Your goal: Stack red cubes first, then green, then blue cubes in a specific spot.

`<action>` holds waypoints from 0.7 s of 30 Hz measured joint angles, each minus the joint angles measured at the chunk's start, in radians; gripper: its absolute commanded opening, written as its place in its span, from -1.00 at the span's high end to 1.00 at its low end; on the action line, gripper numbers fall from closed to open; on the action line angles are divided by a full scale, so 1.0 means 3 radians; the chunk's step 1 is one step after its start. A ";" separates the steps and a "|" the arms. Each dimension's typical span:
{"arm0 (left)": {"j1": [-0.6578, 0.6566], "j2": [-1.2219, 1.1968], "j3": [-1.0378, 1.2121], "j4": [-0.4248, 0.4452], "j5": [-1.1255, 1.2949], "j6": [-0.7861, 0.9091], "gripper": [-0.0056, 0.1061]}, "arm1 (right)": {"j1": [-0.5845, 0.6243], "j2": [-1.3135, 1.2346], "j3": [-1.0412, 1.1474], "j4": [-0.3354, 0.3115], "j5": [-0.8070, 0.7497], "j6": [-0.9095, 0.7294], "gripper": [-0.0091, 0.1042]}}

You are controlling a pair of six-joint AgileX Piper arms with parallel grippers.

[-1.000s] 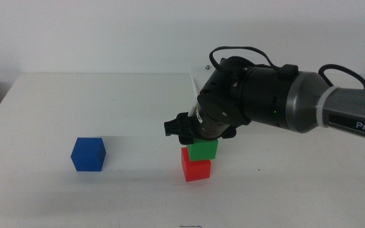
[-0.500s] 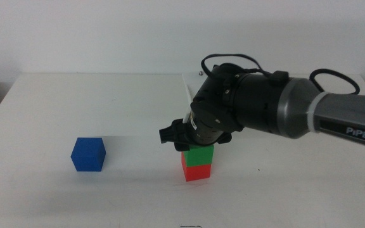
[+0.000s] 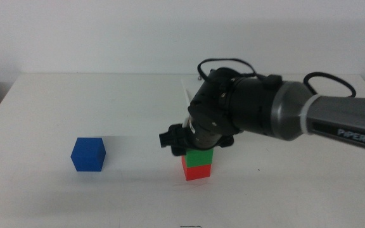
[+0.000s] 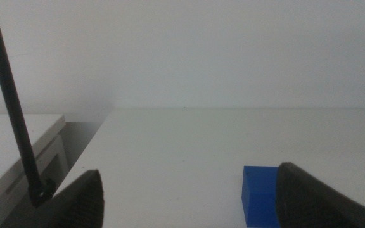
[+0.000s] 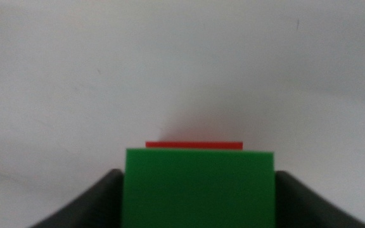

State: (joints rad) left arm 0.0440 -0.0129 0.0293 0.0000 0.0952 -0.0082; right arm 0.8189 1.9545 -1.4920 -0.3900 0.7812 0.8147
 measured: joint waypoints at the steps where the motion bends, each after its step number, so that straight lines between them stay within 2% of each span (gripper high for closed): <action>1: 0.0000 0.0000 0.0000 0.0000 0.0000 0.0000 -0.73 | 0.0000 0.0023 0.0003 0.0004 0.0008 0.0000 -0.53; 5: 0.0000 0.0000 0.0000 0.0000 0.0000 0.0000 -0.73 | 0.0000 0.0040 0.0007 0.0024 0.0035 0.0000 -0.82; 16: 0.0000 0.0000 0.0000 0.0000 0.0000 0.0000 -0.73 | 0.0000 -0.0466 0.0007 0.0036 0.0181 0.0000 -0.82; 21: 0.0000 0.0000 0.0000 0.0000 0.0000 0.0000 -0.73 | 0.0000 -0.0972 0.0007 0.0036 0.0535 -0.0126 -0.82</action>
State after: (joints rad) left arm 0.0440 -0.0129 0.0293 0.0000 0.0952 -0.0082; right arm 0.8189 1.6629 -1.4900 -0.3791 0.9417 0.7769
